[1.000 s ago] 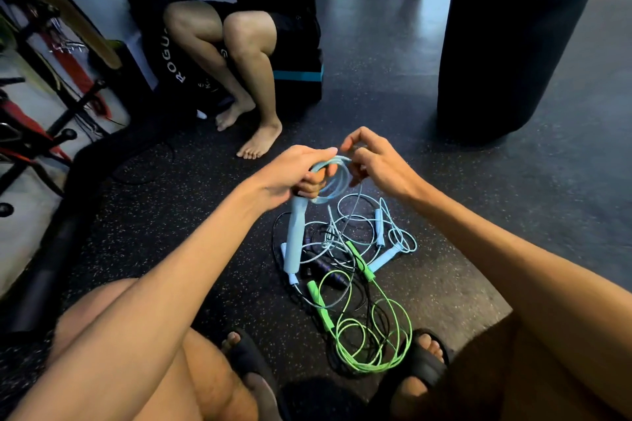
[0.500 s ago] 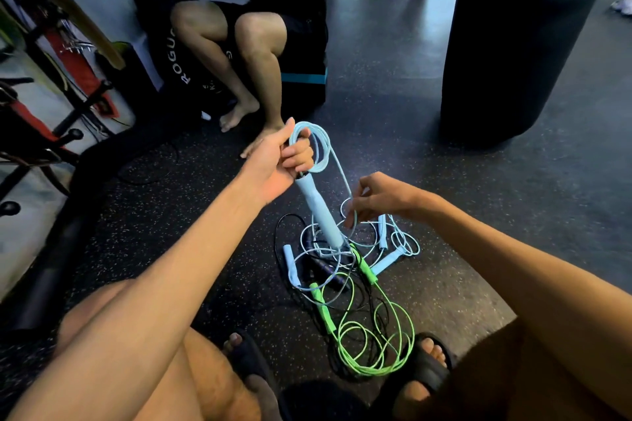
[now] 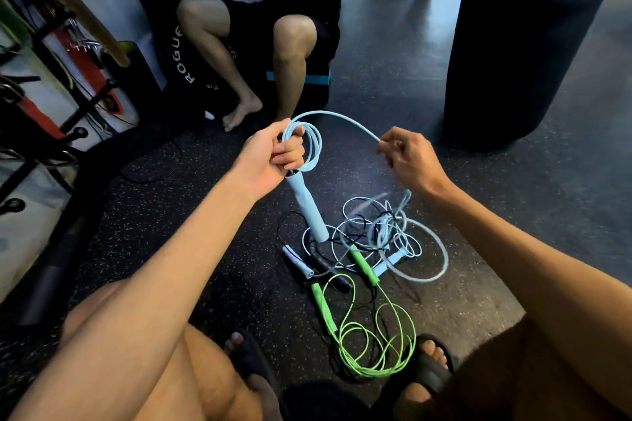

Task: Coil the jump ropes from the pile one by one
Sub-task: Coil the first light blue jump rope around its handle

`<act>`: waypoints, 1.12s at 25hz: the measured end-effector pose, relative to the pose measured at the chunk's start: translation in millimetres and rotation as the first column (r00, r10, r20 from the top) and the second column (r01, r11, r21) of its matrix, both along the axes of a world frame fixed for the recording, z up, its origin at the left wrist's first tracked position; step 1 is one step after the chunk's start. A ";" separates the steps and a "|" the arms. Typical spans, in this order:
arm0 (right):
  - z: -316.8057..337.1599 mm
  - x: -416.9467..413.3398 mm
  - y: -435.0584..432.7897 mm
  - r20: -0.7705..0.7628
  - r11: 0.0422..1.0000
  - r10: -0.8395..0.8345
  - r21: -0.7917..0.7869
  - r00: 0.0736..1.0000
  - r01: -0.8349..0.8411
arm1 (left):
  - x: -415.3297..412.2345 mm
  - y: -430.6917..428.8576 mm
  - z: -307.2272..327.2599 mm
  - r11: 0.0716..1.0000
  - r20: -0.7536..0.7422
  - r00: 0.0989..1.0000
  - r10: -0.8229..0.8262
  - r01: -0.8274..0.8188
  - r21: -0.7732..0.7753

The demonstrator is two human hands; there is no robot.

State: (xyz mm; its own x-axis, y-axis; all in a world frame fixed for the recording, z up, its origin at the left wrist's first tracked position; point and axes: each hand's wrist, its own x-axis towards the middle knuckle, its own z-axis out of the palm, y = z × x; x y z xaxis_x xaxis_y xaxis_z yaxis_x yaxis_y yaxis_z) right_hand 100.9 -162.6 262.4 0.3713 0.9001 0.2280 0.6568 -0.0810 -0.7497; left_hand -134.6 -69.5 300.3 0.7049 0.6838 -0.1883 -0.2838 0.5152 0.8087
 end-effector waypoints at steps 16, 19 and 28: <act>-37.3 -35.6 -14.7 -0.201 0.827 0.327 -0.412 0.923 -0.382 | 12.9 -2.8 0.3 0.954 0.183 0.946 0.269 -0.236 -0.186; -30.8 -35.8 -12.7 -0.153 0.843 0.360 -0.369 0.920 -0.391 | 14.5 -0.7 -4.3 0.919 0.139 0.914 0.381 -0.358 -0.164; -11.9 -57.0 -19.0 -0.045 0.799 0.545 -0.274 0.837 -0.535 | 32.3 -12.8 -25.3 0.716 -0.241 0.862 0.446 -0.182 0.674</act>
State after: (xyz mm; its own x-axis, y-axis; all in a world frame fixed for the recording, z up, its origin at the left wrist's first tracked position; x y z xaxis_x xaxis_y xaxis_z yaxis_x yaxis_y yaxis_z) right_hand 44.0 -181.6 250.5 -0.1964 0.9795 -0.0445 0.6784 0.1030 -0.7274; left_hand -102.3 -82.3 275.0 0.3945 0.9050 0.1593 0.0441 -0.1918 0.9804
